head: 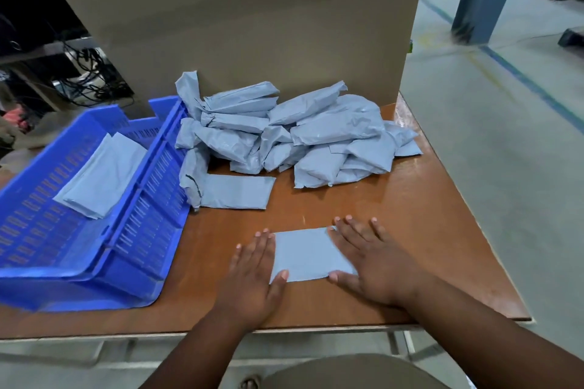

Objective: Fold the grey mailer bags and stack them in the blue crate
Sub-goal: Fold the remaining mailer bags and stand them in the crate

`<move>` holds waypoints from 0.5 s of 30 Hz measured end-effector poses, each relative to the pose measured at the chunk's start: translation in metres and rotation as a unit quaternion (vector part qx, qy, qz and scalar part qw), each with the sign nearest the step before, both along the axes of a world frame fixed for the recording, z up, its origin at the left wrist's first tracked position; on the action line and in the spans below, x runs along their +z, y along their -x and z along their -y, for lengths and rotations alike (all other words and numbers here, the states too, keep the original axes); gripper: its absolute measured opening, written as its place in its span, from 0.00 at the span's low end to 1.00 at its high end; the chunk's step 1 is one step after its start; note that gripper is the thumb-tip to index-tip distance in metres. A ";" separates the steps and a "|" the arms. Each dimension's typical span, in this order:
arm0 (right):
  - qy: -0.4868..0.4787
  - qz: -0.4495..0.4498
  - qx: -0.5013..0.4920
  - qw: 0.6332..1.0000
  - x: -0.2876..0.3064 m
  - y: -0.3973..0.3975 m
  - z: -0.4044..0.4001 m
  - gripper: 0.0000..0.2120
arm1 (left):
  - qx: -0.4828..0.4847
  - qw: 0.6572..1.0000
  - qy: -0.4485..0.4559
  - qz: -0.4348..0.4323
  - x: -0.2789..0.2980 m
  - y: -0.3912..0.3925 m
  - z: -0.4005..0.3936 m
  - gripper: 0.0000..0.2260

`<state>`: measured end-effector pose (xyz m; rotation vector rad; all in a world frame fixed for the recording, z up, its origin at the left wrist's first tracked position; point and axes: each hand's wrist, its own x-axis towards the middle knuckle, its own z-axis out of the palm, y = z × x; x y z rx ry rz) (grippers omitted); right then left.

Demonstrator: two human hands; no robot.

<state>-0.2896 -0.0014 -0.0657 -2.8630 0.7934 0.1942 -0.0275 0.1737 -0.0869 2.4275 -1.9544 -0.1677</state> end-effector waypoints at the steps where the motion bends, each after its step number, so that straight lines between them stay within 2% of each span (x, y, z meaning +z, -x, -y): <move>1: 0.005 -0.005 -0.009 1.000 0.001 0.009 0.007 0.44 | 0.007 1.000 -0.013 0.007 0.000 -0.008 -0.004 0.36; 6: 0.001 -0.007 -0.045 0.999 0.004 0.033 0.024 0.38 | 0.023 0.999 -0.013 -0.039 0.011 -0.018 -0.010 0.41; 9: -0.005 0.029 -0.062 0.998 0.009 0.026 0.023 0.37 | 0.016 0.997 0.047 -0.063 0.025 0.005 0.007 0.34; 12: 0.007 0.055 -0.009 0.998 0.016 -0.005 0.008 0.35 | -0.062 0.995 0.070 -0.034 0.034 0.037 0.031 0.29; 15: 0.012 0.076 0.044 0.996 0.009 -0.033 -0.008 0.33 | -0.085 0.995 0.048 -0.034 0.030 0.053 0.052 0.29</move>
